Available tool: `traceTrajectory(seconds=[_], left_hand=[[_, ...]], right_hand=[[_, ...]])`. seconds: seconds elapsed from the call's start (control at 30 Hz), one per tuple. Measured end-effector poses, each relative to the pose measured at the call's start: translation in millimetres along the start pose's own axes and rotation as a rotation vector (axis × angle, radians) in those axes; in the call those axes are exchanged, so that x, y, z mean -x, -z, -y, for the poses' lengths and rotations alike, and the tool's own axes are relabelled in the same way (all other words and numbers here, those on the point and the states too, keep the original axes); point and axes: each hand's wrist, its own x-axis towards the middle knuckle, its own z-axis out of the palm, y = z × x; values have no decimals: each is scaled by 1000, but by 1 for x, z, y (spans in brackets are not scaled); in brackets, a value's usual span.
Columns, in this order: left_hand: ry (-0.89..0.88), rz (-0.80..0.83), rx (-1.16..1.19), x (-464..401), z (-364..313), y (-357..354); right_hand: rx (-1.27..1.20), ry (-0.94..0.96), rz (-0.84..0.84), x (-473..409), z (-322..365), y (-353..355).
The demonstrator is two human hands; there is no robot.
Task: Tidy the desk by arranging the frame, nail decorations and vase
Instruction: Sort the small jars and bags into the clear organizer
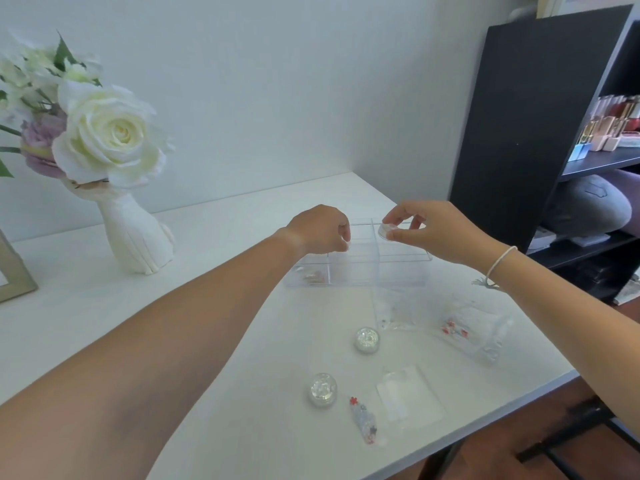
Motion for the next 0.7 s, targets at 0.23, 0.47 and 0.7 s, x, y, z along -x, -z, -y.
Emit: traceTrajectory(seconds=[0.23, 0.47, 0.7], left_hand=[[28, 70, -135, -7, -5, 3], [-3, 15, -237, -8, -7, 0], [-29, -66, -120, 0, 0, 4]], right_hand=[[-5, 7, 33, 1, -2, -6], [0, 13, 43, 1, -3, -9], [15, 11, 45, -4, 3, -8]])
